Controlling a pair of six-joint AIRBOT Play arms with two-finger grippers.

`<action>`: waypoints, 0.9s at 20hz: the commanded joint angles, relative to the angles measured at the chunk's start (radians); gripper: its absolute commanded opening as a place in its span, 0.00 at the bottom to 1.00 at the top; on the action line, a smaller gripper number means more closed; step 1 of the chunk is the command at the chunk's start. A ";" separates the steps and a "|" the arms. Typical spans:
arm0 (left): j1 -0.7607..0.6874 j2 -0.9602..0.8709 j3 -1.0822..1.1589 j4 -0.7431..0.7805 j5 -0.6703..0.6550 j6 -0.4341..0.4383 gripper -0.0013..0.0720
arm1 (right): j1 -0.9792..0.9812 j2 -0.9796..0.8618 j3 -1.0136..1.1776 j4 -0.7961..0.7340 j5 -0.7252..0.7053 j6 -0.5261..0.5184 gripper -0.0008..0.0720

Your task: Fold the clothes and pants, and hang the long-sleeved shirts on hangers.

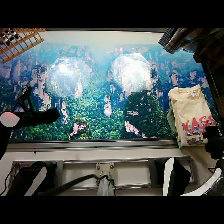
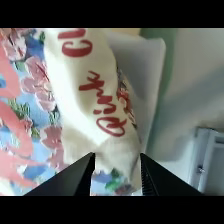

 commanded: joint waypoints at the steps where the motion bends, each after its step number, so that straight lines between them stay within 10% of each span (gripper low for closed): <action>1: -0.001 0.004 0.004 -0.037 -0.035 0.051 0.03 | -0.001 -0.002 0.092 0.026 0.014 -0.061 0.51; 6: -0.001 0.014 0.145 -0.169 -0.061 0.165 0.04 | 0.087 -0.060 0.378 0.633 -0.562 -0.423 0.51; 12: -0.001 -0.024 0.475 -0.161 -0.153 0.164 0.04 | 0.439 -0.532 0.731 0.790 0.051 -0.758 0.60; 18: -0.020 -0.169 0.649 -0.134 -0.342 0.146 0.04 | 0.808 -0.636 0.732 0.452 -0.006 -0.927 0.60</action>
